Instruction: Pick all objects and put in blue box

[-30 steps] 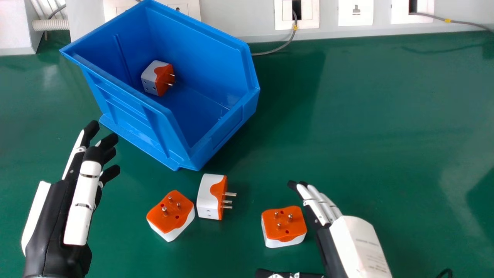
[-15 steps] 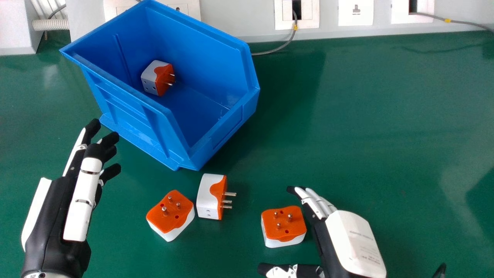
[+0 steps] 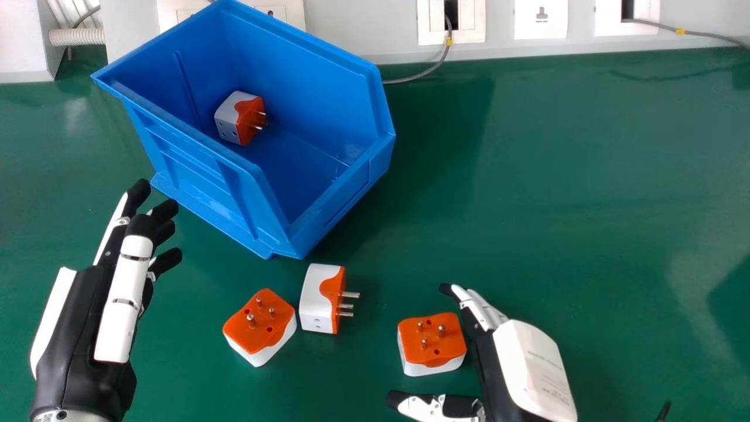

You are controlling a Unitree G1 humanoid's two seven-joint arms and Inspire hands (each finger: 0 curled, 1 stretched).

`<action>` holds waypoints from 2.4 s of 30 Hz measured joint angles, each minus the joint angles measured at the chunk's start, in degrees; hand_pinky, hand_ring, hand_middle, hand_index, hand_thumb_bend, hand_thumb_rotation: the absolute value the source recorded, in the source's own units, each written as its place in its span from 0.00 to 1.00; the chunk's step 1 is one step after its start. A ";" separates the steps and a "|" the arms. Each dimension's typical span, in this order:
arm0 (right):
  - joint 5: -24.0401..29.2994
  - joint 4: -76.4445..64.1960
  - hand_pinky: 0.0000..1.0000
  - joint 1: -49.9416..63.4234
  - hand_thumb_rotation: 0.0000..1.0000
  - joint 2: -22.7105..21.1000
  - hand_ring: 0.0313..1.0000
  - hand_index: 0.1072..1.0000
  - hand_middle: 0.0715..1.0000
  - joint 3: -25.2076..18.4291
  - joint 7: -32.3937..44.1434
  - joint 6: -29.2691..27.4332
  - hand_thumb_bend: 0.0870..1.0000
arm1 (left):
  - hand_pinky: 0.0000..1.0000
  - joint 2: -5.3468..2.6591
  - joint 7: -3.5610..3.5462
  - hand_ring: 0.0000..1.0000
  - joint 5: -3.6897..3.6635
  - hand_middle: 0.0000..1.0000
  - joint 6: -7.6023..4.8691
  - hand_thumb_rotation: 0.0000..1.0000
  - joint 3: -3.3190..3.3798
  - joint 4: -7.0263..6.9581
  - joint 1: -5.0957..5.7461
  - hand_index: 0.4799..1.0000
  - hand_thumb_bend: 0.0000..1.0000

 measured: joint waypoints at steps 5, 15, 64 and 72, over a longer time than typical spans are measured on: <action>0.09 0.75 0.75 -0.78 0.33 0.00 0.86 0.84 0.87 0.00 -0.30 0.19 0.56 | 0.88 -0.01 0.01 0.94 -0.02 0.93 0.74 1.00 0.00 -0.68 0.03 0.94 0.43; -0.27 0.43 0.75 -2.36 0.31 1.18 0.86 0.84 0.87 0.73 0.30 4.03 0.55 | 0.88 -0.02 0.13 0.94 -0.01 0.93 1.99 1.00 0.07 -1.17 0.10 0.94 0.43; -8.30 1.37 0.65 -8.85 0.11 3.52 0.76 0.73 0.78 9.00 4.22 22.90 0.56 | 0.89 0.00 -0.39 0.94 -0.12 0.94 5.10 1.00 0.17 -3.92 1.33 0.96 0.43; -8.99 2.04 0.64 -11.88 0.12 4.73 0.75 0.73 0.78 9.81 7.77 27.59 0.56 | 0.89 0.02 -0.41 0.94 -0.11 0.94 5.11 1.00 0.17 -3.93 1.36 0.96 0.43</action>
